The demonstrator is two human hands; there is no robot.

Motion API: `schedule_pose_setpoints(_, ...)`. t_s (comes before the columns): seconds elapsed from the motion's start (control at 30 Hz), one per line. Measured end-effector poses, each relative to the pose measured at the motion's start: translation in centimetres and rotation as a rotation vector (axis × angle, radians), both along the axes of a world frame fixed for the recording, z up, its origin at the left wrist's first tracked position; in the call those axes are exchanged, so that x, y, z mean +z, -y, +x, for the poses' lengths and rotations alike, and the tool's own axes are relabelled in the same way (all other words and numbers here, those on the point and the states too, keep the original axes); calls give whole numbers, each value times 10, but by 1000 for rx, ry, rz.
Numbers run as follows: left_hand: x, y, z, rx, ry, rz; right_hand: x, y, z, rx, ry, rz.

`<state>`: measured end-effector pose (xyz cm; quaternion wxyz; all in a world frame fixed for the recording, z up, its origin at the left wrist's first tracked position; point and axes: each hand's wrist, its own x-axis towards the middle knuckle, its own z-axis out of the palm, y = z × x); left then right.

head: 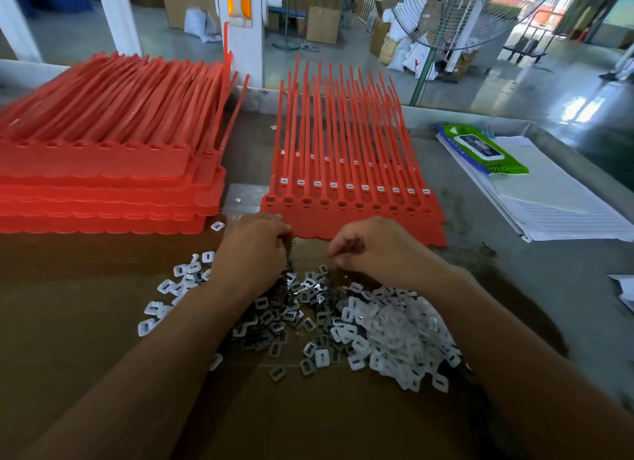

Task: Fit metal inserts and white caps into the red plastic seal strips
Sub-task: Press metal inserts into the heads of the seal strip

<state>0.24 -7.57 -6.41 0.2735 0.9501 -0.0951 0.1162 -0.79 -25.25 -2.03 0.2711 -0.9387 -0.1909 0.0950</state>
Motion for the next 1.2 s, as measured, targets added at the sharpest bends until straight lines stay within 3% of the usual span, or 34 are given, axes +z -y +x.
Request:
schedule_pose_setpoints(0.47, 0, 0, 0, 3, 11, 8, -9, -6, -2, 33, 66, 19)
schedule_pose_setpoints(0.87, -1, 0, 0, 3, 13, -15, -2, 38, 4, -234, 172, 153)
schedule_pose_setpoints(1.2, -1, 0, 0, 4, 15, -29, -4, 94, 39, -677, 209, 339)
